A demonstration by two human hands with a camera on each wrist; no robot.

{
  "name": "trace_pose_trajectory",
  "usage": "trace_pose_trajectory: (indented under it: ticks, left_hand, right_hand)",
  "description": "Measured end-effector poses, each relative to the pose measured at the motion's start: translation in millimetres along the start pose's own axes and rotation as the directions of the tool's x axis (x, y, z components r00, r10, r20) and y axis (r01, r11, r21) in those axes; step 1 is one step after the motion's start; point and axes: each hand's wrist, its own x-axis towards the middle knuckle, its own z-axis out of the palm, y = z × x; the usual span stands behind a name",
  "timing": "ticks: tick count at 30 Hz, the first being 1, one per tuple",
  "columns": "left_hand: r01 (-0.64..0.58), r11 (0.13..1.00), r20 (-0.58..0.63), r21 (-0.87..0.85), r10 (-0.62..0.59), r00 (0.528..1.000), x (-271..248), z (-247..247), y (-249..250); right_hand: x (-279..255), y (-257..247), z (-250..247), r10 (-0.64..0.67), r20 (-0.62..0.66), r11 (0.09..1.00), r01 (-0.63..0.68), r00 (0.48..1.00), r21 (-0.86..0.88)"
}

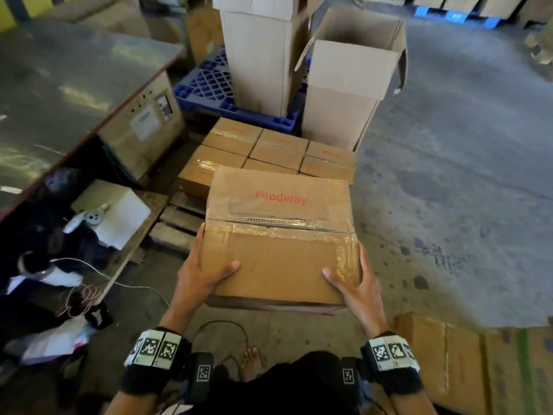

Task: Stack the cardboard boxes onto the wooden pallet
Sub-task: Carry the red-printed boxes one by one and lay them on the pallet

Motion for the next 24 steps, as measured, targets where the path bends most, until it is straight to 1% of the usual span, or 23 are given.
trace_pose_trajectory:
  ticks: [2,4,7,10,13,15,18,21,24]
  left_hand:
    - [0.031,0.999,-0.021,0.018,-0.031,0.999,18,-20,-4]
    - [0.063,0.998,-0.030,-0.008,-0.063,0.998,35,-35,-9]
    - [0.103,0.994,-0.060,-0.045,-0.106,0.993,58,-47,-14]
    - [0.125,0.990,-0.088,-0.071,-0.131,0.987,93,-55,-16]
    - [0.171,0.984,-0.108,-0.049,-0.175,0.979,136,-65,-13]
    - [0.171,0.981,-0.126,-0.087,-0.181,0.975,164,-75,-3]
    - [0.175,0.982,-0.149,-0.078,-0.185,0.971,199,-95,5]
    - [0.140,0.980,-0.197,-0.144,-0.167,0.966,234,-116,13]
    - [0.218,0.970,-0.171,-0.112,-0.235,0.957,269,-139,6]
  right_hand:
    - [17,-12,21,-0.016,0.025,1.000,0.016,1.000,-0.011]
    - [33,-23,38,-0.029,0.044,0.999,0.031,0.999,-0.029]
    - [62,-39,57,0.000,0.086,0.998,0.006,0.996,-0.067]
    - [105,-57,75,0.003,0.149,0.999,0.005,0.989,-0.052]
    - [155,-75,97,0.014,0.210,0.998,0.000,0.978,-0.068]
    - [186,-87,114,-0.019,0.231,0.999,0.029,0.973,-0.038]
    - [226,-112,138,-0.041,0.272,0.999,0.048,0.961,-0.019]
    - [261,-137,165,-0.070,0.317,0.997,0.062,0.946,0.034]
    - [284,-155,194,-0.018,0.342,1.000,0.013,0.939,0.018]
